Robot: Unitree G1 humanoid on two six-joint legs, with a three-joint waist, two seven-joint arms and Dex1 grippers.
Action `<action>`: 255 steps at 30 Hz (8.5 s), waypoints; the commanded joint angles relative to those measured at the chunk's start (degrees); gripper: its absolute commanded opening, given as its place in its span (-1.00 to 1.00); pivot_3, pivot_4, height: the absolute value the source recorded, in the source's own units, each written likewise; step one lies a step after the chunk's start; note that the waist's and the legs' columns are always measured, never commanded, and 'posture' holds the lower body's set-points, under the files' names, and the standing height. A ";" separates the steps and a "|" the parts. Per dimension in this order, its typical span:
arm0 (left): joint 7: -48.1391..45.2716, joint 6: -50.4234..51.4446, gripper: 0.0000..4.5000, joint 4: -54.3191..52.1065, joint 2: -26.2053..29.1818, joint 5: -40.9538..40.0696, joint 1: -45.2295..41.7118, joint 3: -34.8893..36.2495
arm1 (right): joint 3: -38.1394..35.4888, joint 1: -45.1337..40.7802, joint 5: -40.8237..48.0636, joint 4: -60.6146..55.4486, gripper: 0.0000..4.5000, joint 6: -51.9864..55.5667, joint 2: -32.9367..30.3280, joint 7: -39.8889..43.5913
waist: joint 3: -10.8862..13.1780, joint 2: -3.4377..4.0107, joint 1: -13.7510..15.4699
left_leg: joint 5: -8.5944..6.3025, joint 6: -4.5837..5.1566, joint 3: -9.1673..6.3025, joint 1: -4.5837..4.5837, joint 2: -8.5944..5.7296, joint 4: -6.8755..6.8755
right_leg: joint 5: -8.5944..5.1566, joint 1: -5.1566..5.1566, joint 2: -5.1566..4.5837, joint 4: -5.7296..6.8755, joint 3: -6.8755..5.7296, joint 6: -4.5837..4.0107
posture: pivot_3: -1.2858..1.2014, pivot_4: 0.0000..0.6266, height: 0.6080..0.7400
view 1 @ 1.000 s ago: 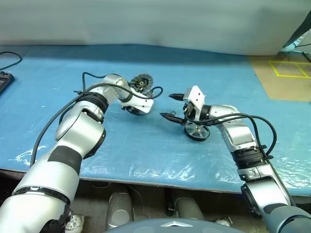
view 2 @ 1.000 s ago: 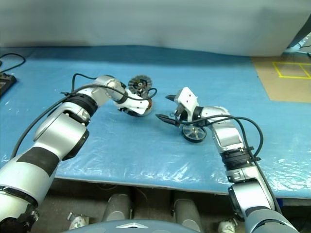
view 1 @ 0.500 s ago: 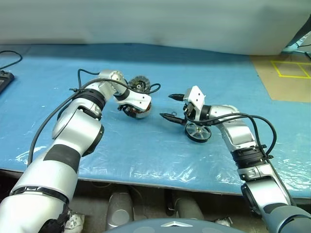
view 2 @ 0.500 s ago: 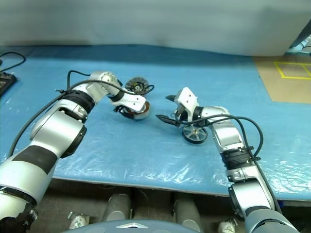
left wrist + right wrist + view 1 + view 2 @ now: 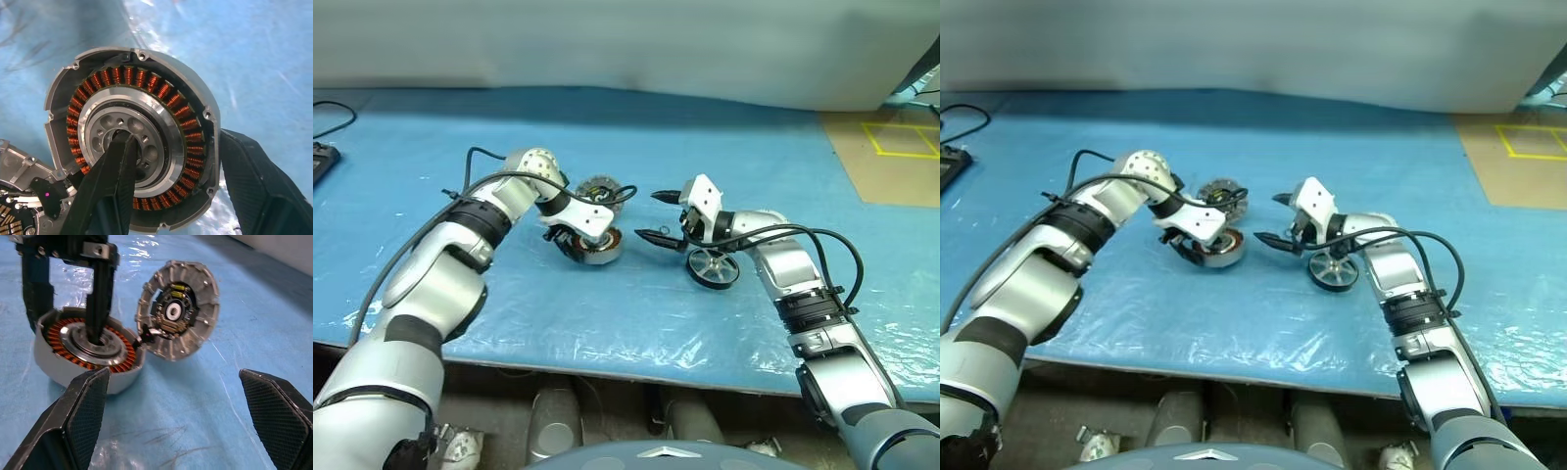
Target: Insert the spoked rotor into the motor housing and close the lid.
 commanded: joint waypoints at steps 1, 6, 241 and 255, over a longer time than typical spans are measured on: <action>-1.57 6.26 -0.03 -10.49 3.69 -6.05 2.13 -5.49 | -0.39 -1.10 -0.09 -0.10 1.00 -1.77 -0.18 0.41 | 0.00 0.02 0.02 | 0.00 0.00 0.00 -0.09 0.03 0.00 | -0.03 -0.07 0.01 0.02 -0.03 0.00 | 0.03 -0.52 1.00; -1.57 11.42 -0.03 -18.05 6.29 -10.04 3.54 -7.96 | -0.23 -1.20 0.03 -0.34 1.00 -1.75 0.15 0.48 | 0.00 0.03 0.05 | 0.01 -0.02 -0.01 -0.41 0.03 0.00 | -0.08 -0.26 -0.02 0.03 -0.16 0.04 | 0.03 -0.52 1.00; 27.60 21.32 1.00 -54.39 9.11 -32.04 69.54 47.61 | 12.84 -3.18 -4.07 1.71 -0.76 1.24 7.38 14.07 | -0.20 0.36 -1.58 | 0.10 0.17 -0.02 -0.62 0.32 0.48 | -0.70 -0.31 -0.39 1.01 -0.91 -0.09 | 0.03 -0.52 1.00; 27.86 21.14 1.00 -54.22 9.28 -31.63 69.32 47.53 | 12.72 -3.29 -4.35 2.68 -0.76 0.39 7.18 14.86 | -0.21 0.36 -1.58 | 0.10 0.18 -0.02 -0.55 0.32 0.51 | -0.70 -0.25 -0.39 1.03 -0.91 -0.09 | 0.03 -0.52 1.00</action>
